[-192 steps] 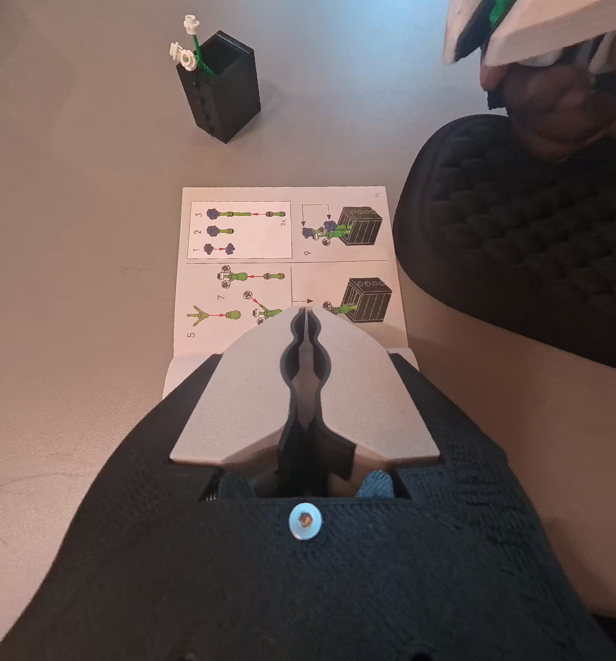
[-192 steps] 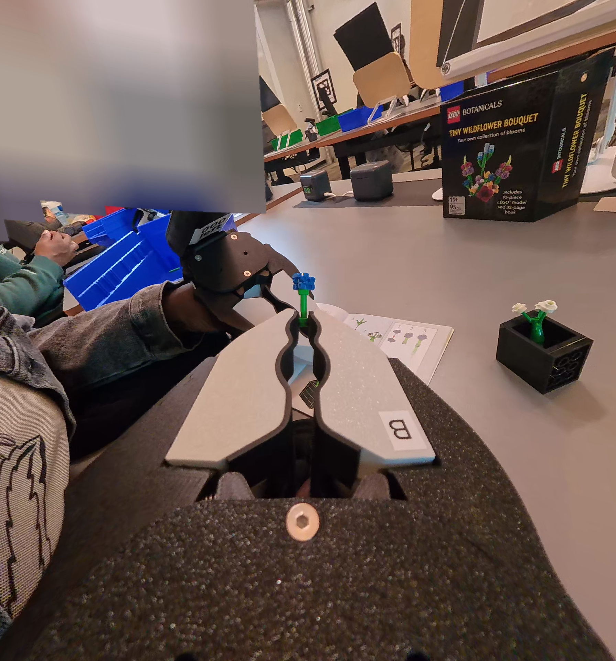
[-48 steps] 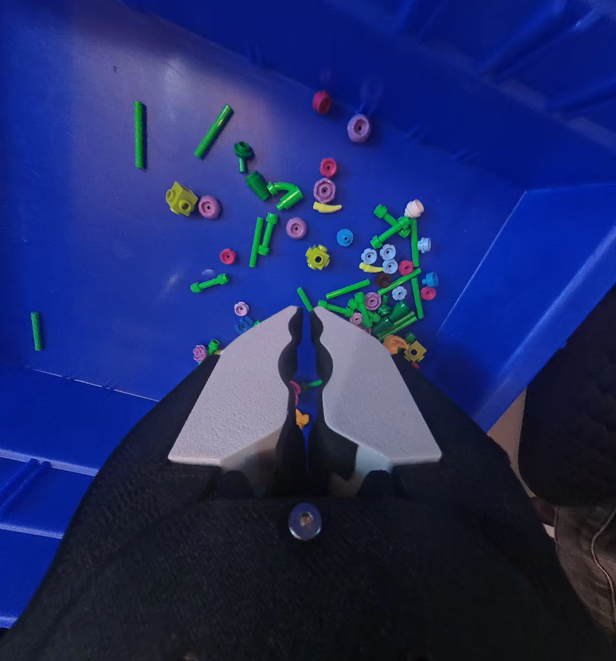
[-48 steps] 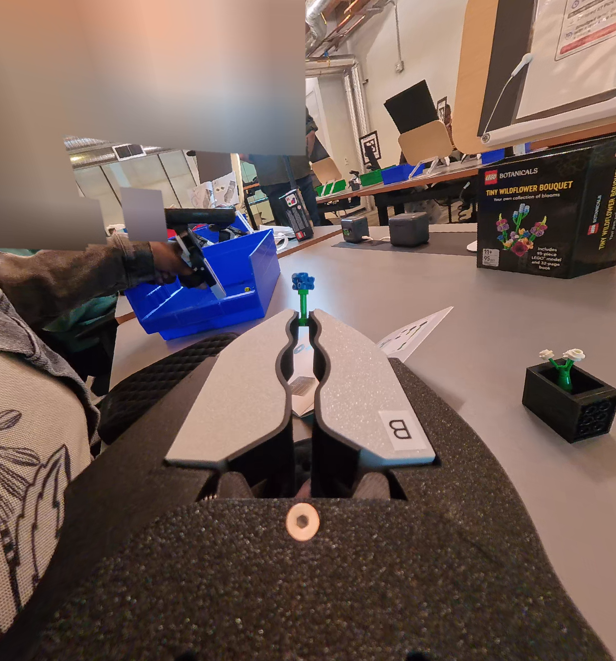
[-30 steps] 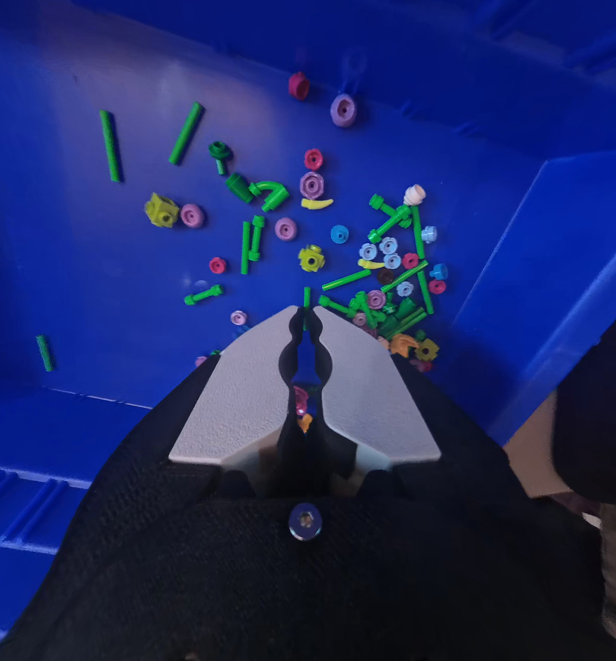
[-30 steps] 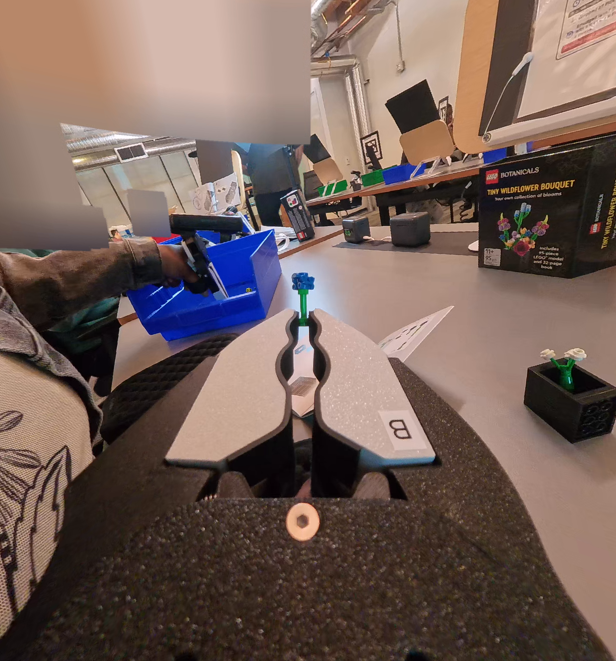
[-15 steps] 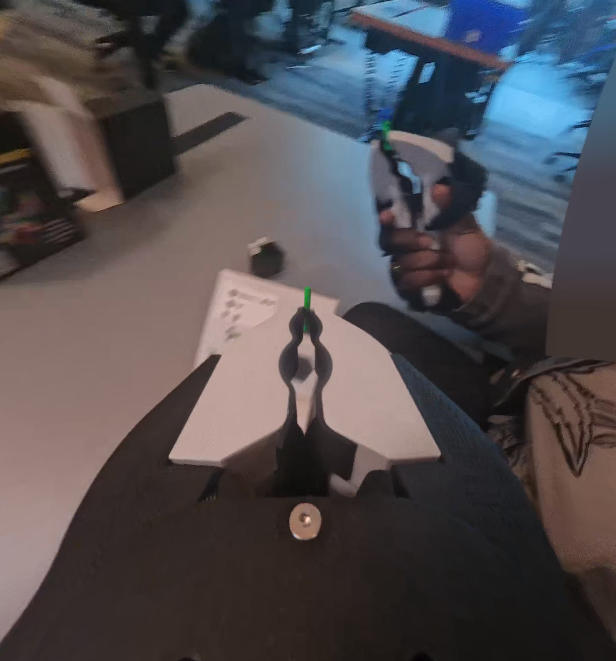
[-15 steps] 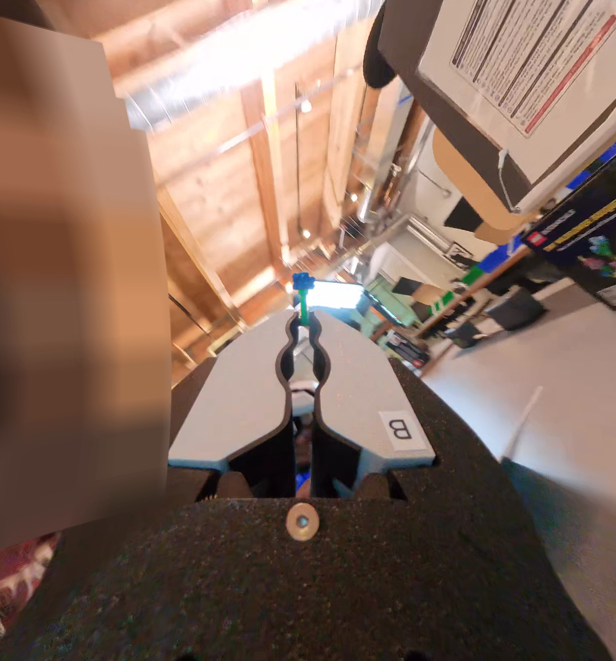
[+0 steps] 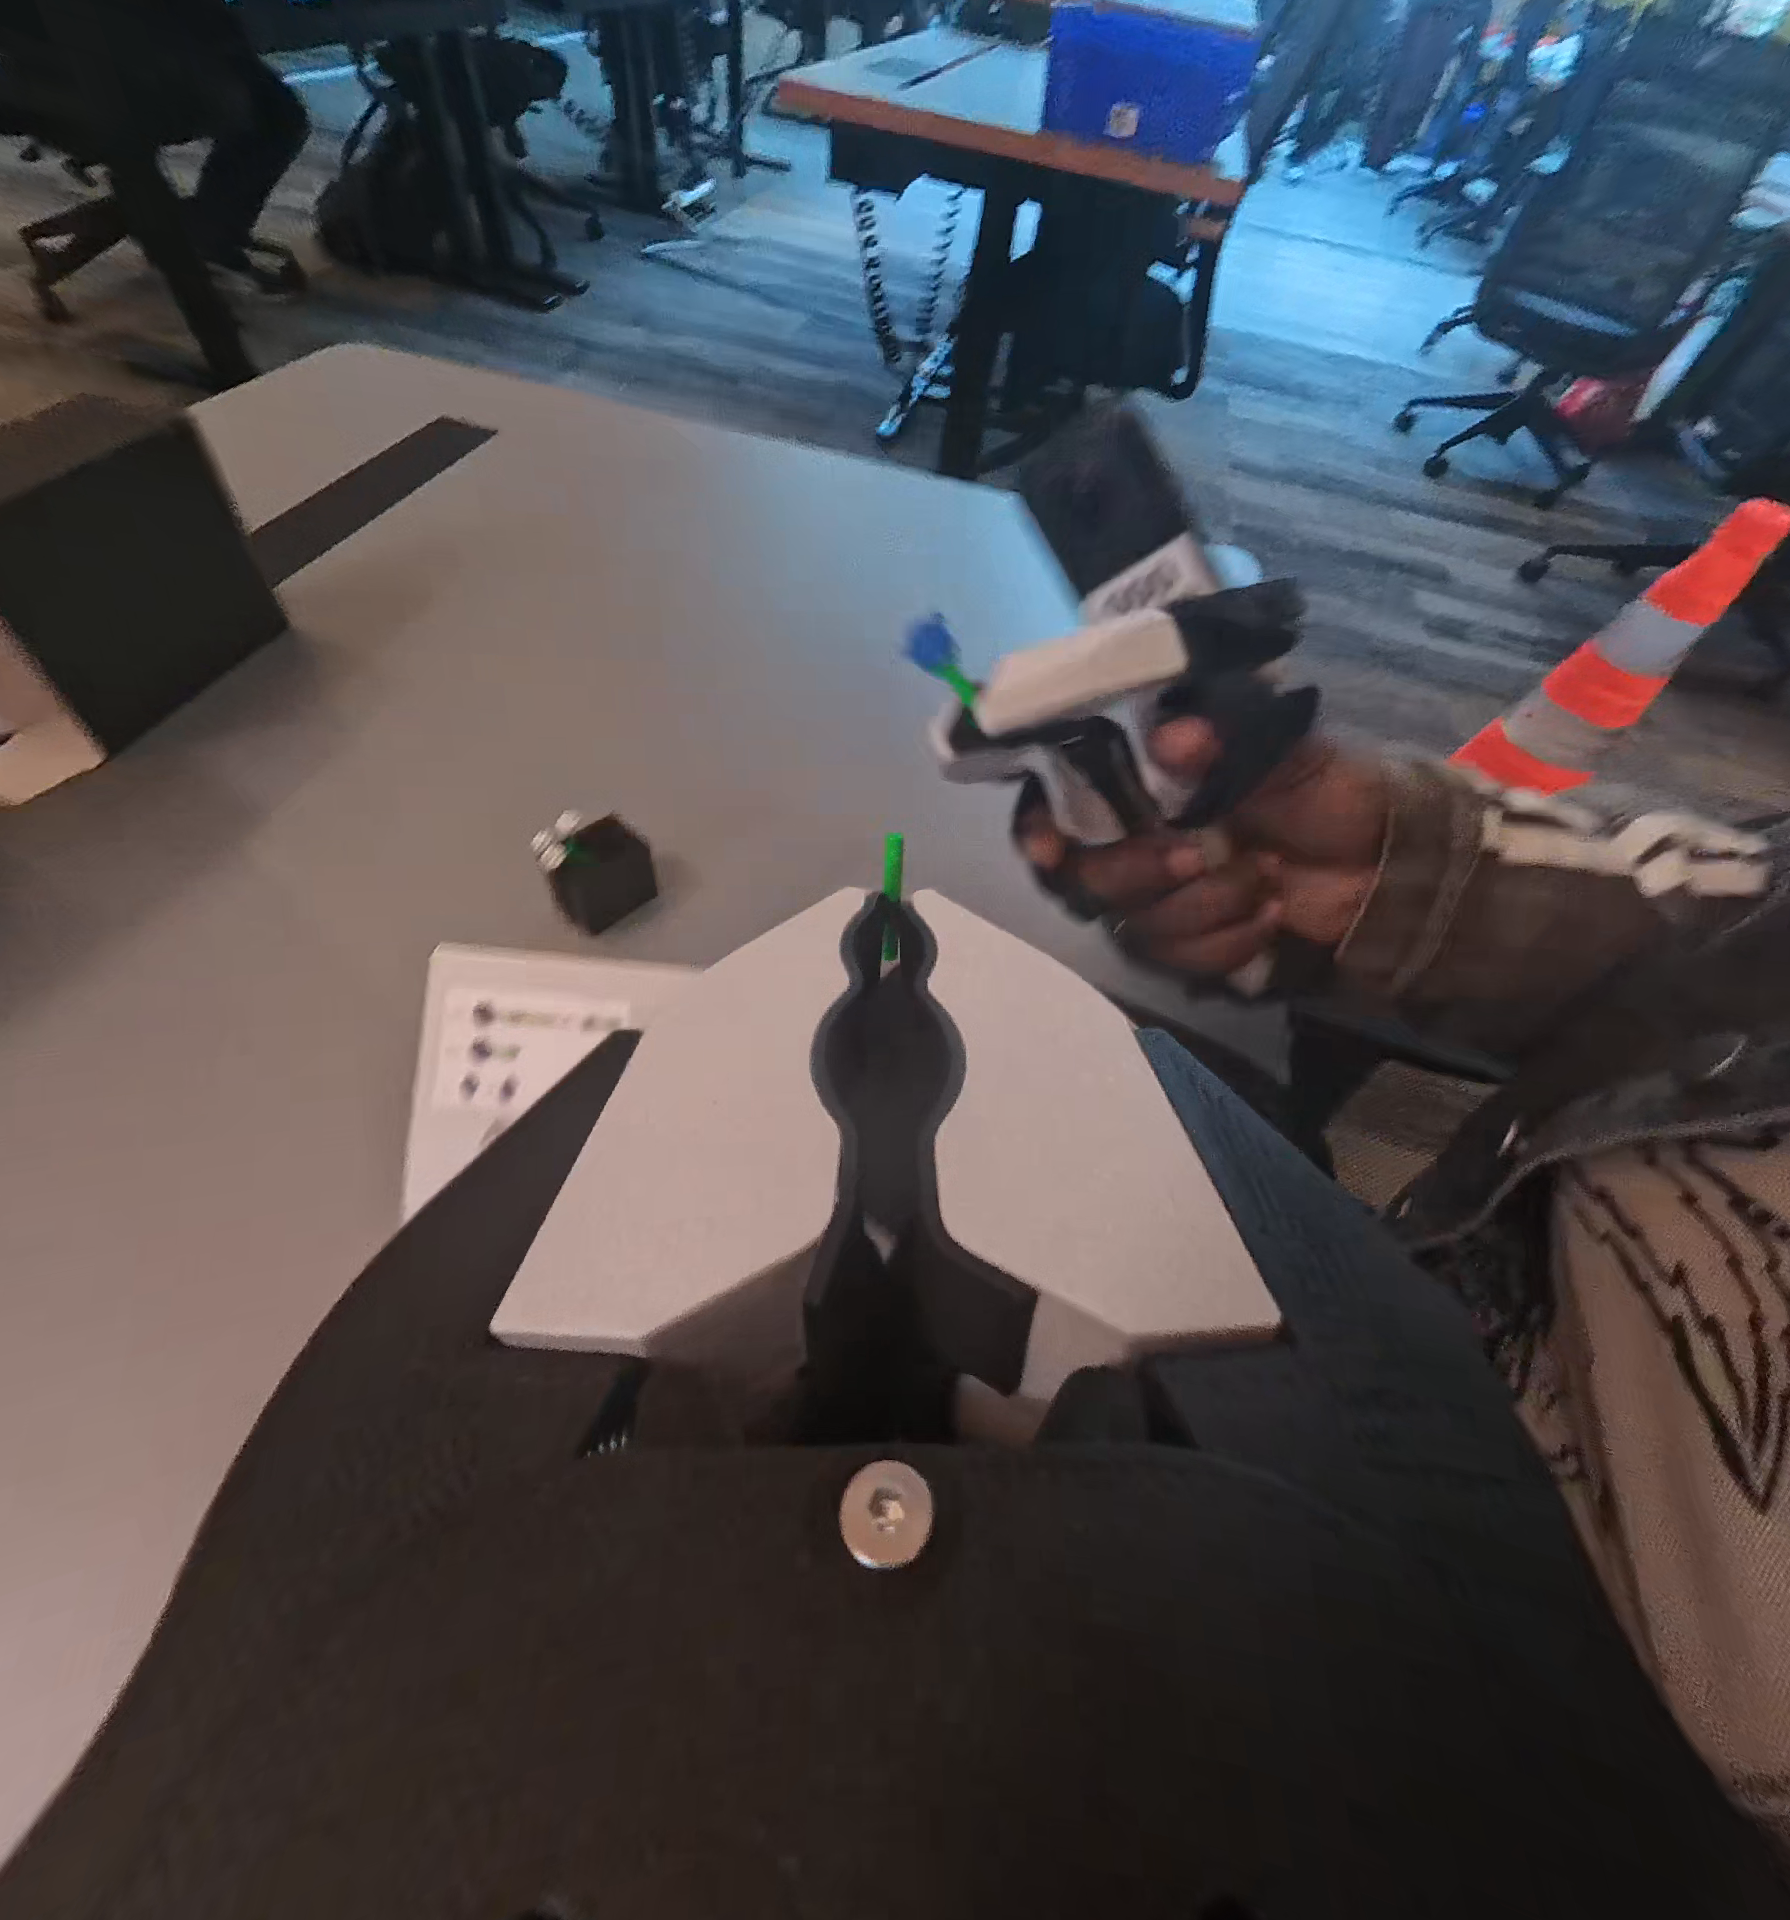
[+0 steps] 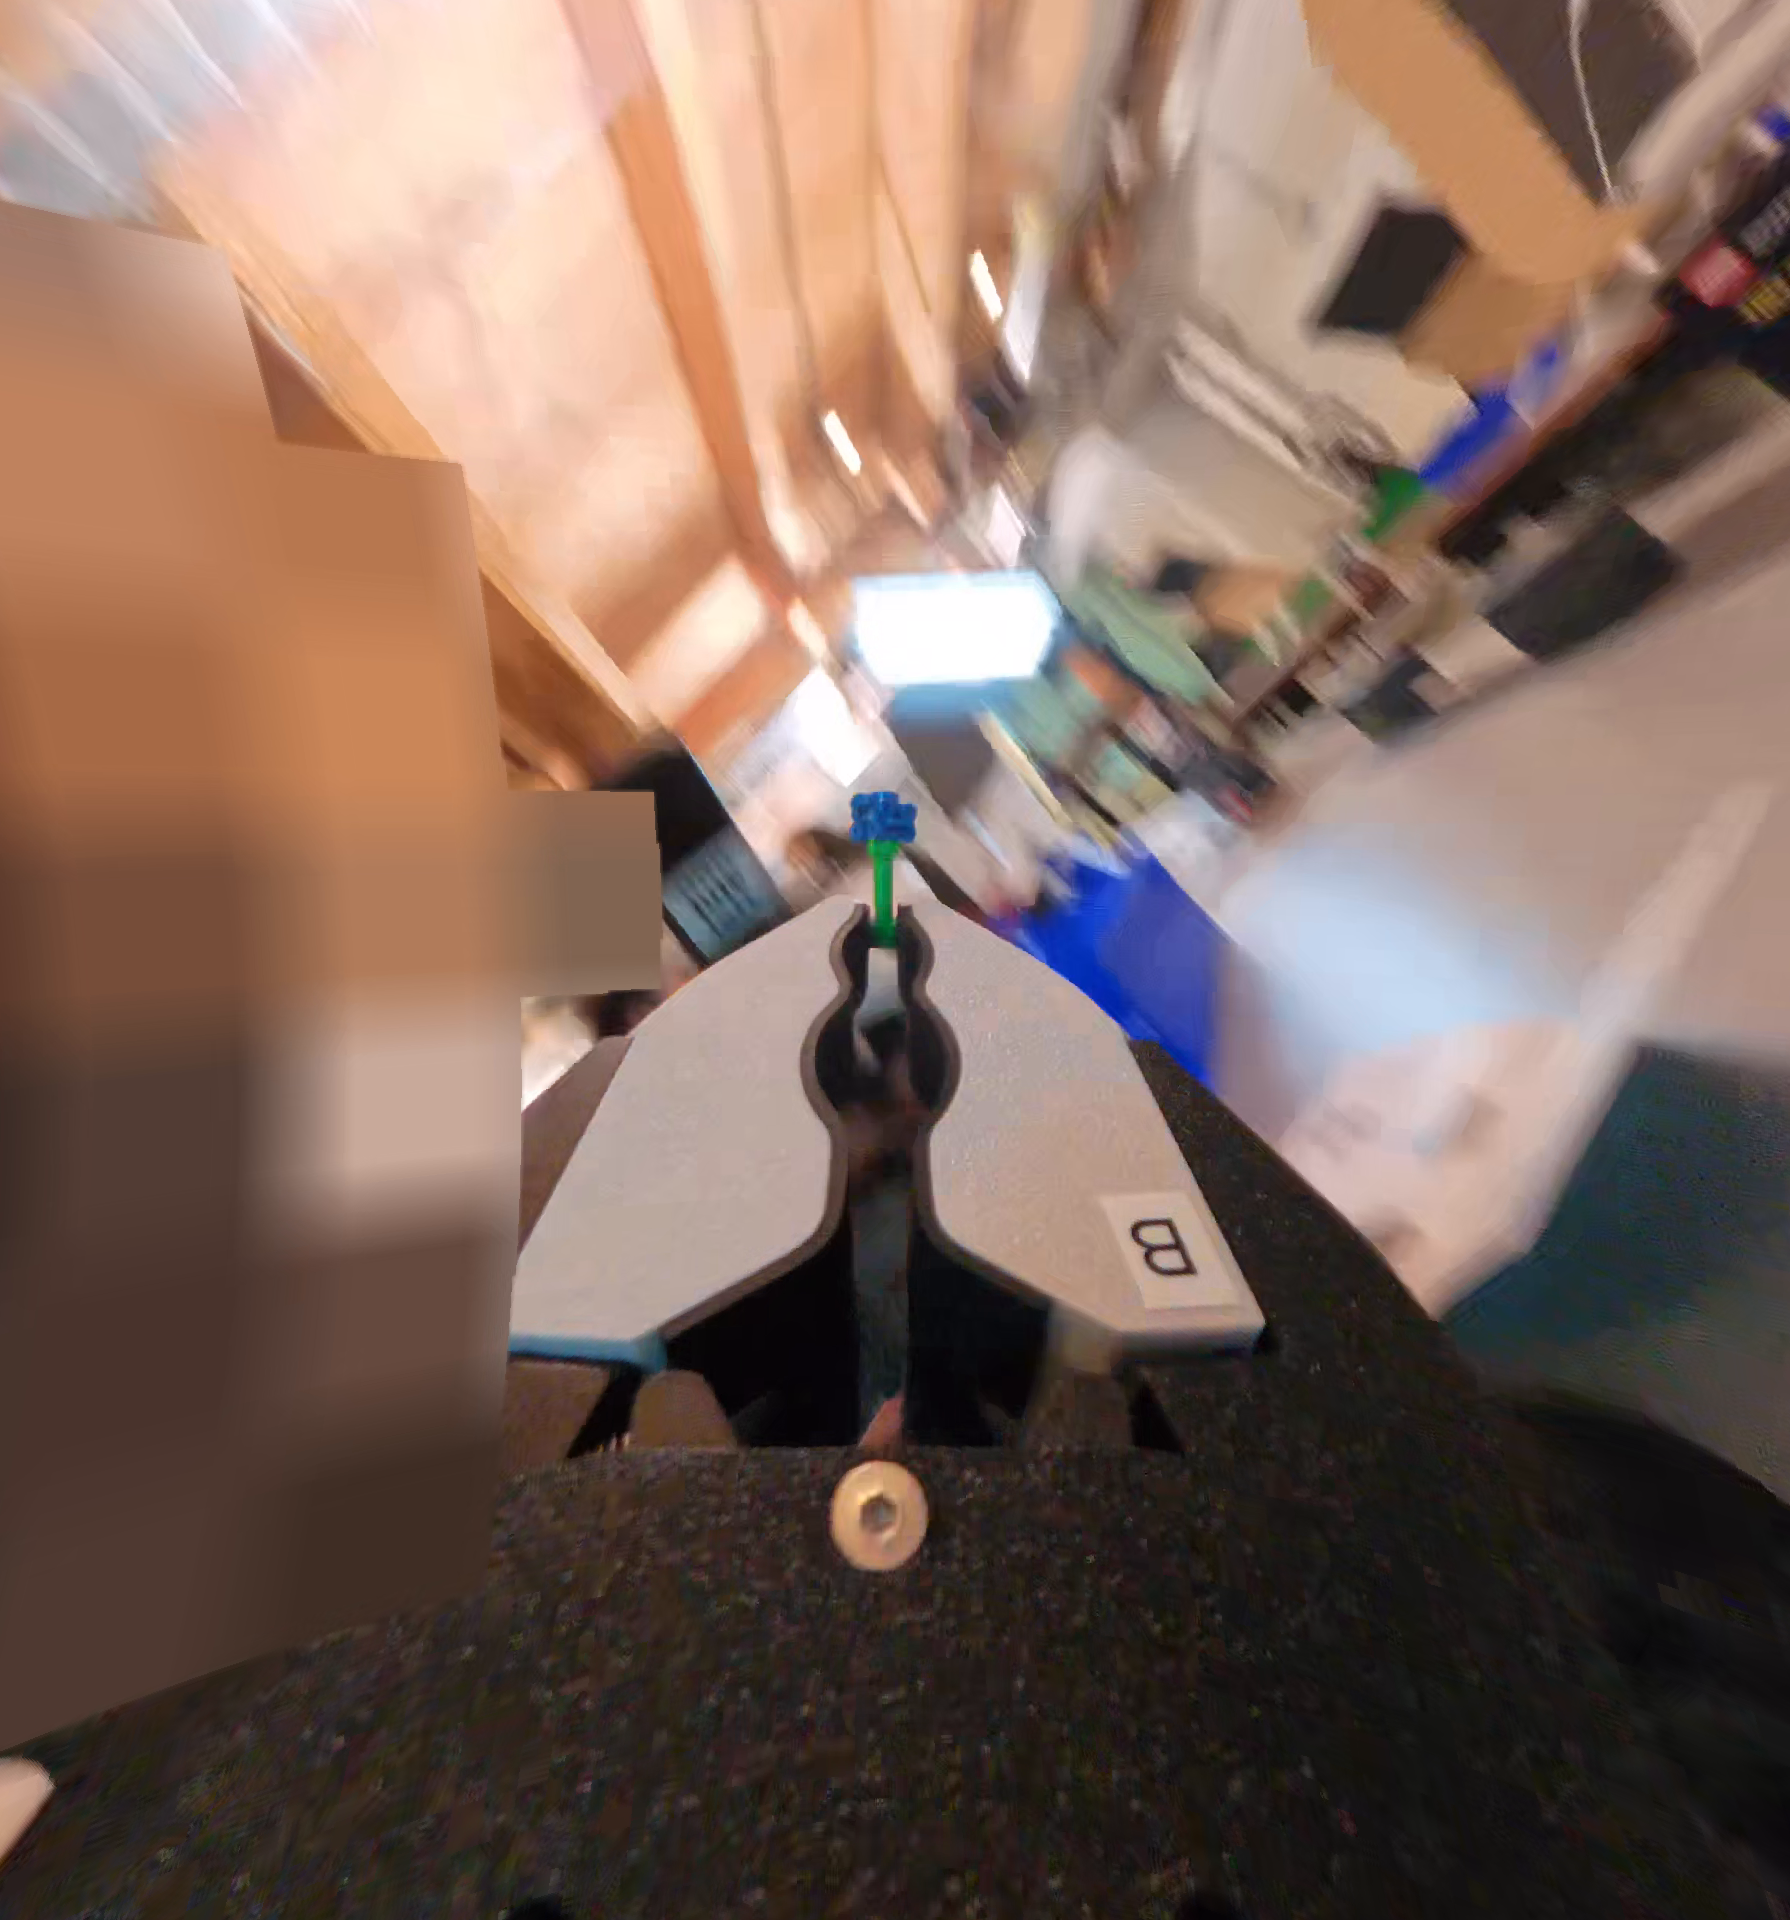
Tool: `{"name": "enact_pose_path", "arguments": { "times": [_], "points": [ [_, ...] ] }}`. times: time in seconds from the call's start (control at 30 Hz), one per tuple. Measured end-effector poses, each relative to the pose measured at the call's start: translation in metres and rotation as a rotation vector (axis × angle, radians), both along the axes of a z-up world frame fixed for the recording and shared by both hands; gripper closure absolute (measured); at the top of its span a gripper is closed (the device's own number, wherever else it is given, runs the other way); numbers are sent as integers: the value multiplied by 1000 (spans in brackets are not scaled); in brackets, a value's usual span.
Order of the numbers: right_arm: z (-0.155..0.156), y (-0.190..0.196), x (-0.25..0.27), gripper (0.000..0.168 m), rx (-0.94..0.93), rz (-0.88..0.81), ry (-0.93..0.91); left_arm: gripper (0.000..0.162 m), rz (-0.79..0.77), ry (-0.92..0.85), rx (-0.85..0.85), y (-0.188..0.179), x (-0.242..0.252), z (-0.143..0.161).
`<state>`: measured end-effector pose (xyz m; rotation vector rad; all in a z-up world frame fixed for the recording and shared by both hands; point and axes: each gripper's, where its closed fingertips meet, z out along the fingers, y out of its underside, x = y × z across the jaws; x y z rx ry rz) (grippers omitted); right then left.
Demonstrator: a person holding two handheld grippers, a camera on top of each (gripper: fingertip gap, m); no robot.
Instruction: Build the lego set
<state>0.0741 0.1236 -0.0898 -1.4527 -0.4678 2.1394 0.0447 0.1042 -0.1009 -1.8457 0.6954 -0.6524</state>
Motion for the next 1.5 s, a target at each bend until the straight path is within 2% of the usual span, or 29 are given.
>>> {"name": "enact_pose_path", "arguments": {
  "times": [0.03,0.13,0.17,0.23,0.37,0.47,0.53,0.6,0.73,0.87,1.0,1.13,1.37,1.5],
  "points": [
    [-21,-8,1,164,122,29,-179,159,26,16,-13,-4,-11,-6],
    [-94,-15,26,164,522,49,-781,159,52,-14,-61,-17,-31,-21],
    [-110,-14,35,164,630,52,-926,159,51,-36,-77,-19,-33,-25],
    [-126,-19,40,164,747,71,-1061,159,50,-57,-96,-21,-33,-33],
    [-153,-23,38,163,782,120,-1232,159,25,-41,-95,-23,-25,-42],
    [-153,-23,38,162,806,146,-1298,159,15,-28,-99,-25,-23,-48],
    [-154,-24,43,147,834,212,-1368,159,11,-50,-101,-26,-24,-51],
    [-154,-28,47,142,866,302,-1418,159,15,-69,-100,-27,-27,-53],
    [-153,-26,53,140,946,433,-1505,159,31,-94,-95,-29,-36,-57],
    [-146,-32,51,136,1009,569,-1493,158,33,-114,-94,-31,-42,-59],
    [-129,-37,29,145,1148,617,-1348,159,30,-128,-87,-34,-43,-60],
    [-143,-38,30,148,1205,703,-1408,159,31,-132,-90,-36,-44,-63],
    [-153,-36,32,161,1214,705,-1464,159,32,-143,-101,-38,-46,-67],
    [-155,-35,32,161,1197,696,-1459,158,27,-141,-100,-38,-45,-67]
  ]
}}
